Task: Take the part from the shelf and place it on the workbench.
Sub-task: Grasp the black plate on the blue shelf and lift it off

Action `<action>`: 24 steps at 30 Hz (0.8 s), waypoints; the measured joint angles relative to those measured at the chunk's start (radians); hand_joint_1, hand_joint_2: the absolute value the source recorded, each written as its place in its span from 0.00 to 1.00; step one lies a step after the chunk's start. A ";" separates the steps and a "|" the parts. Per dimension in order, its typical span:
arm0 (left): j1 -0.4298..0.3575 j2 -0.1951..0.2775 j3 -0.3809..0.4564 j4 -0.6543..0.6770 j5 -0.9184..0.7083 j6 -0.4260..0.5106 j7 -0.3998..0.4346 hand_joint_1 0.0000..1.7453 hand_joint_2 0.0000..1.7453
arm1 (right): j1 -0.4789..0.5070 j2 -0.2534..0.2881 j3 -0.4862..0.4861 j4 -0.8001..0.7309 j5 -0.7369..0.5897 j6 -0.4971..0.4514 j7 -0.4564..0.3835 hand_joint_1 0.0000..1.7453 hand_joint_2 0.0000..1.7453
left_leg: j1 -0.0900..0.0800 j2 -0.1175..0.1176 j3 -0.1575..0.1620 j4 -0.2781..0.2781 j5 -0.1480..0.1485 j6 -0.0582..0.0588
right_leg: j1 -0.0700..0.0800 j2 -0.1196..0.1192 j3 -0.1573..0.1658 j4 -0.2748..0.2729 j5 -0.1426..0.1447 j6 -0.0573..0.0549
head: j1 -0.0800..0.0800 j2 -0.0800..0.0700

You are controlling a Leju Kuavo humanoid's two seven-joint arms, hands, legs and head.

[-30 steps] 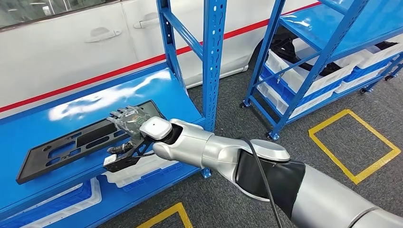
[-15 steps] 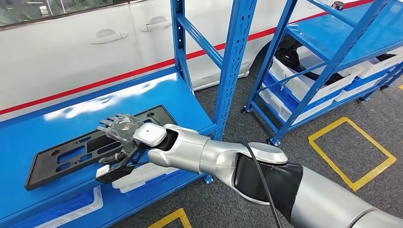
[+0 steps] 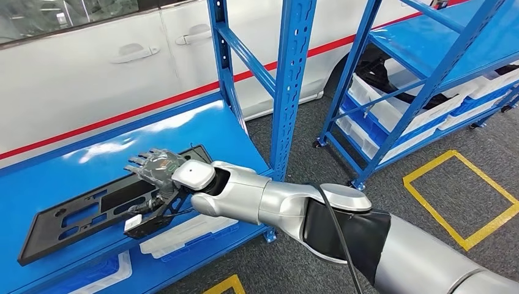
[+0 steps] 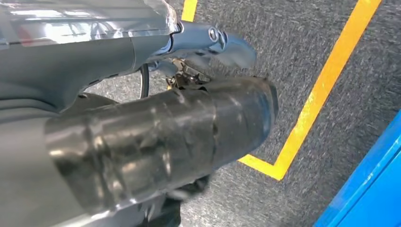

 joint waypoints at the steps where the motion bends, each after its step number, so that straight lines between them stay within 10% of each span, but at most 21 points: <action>1: 0.001 0.000 0.000 0.000 0.001 -0.002 -0.001 0.00 0.00 | 0.004 0.000 0.002 0.000 -0.006 0.000 0.000 0.00 0.00 | 0.001 0.000 -0.024 0.032 0.001 -0.003 | 0.000 0.000 0.001 0.002 -0.002 -0.001 | 0.000 0.000; 6: 0.001 0.003 0.000 0.000 0.002 -0.006 -0.002 0.00 0.00 | 0.017 -0.002 0.002 0.000 -0.035 -0.002 0.000 0.00 0.00 | 0.004 0.001 0.058 -0.193 0.142 -0.002 | 0.003 0.004 0.001 0.021 -0.019 0.013 | 0.000 0.000; 11: 0.002 0.003 -0.001 0.000 0.003 -0.006 0.001 0.00 0.00 | 0.031 -0.010 0.002 0.001 -0.051 -0.005 -0.002 0.00 0.00 | 0.004 -0.003 0.073 -0.231 0.146 0.024 | 0.004 0.003 -0.008 0.039 -0.033 0.036 | 0.000 0.000; 15: 0.001 0.004 -0.001 0.000 0.003 -0.006 0.003 0.00 0.00 | 0.046 -0.017 0.002 0.005 -0.058 -0.008 -0.004 0.00 0.00 | 0.004 -0.001 0.076 -0.235 0.148 0.039 | -0.002 0.002 -0.109 0.249 -0.135 0.050 | 0.000 0.000; 17: 0.002 0.004 -0.001 0.000 0.004 -0.005 0.006 0.00 0.00 | 0.062 -0.020 0.002 0.010 -0.061 -0.009 -0.006 0.00 0.00 | 0.003 -0.002 0.076 -0.234 0.146 0.040 | -0.004 0.002 -0.136 0.294 -0.132 0.051 | 0.000 0.000; 21: 0.002 -0.001 -0.001 0.000 0.004 -0.005 0.009 0.00 0.00 | 0.070 -0.022 0.003 0.018 -0.062 -0.015 -0.008 0.00 0.00 | 0.001 -0.003 0.077 -0.230 0.141 0.032 | 0.002 0.001 -0.035 0.073 -0.020 0.032 | 0.000 0.000; 24: 0.001 -0.004 -0.002 0.000 0.004 -0.005 0.010 0.00 0.00 | 0.071 -0.023 0.007 0.025 -0.063 -0.017 -0.013 0.00 0.00 | -0.001 -0.002 0.076 -0.231 0.141 0.018 | 0.011 0.001 -0.016 0.025 -0.013 0.025 | 0.000 0.000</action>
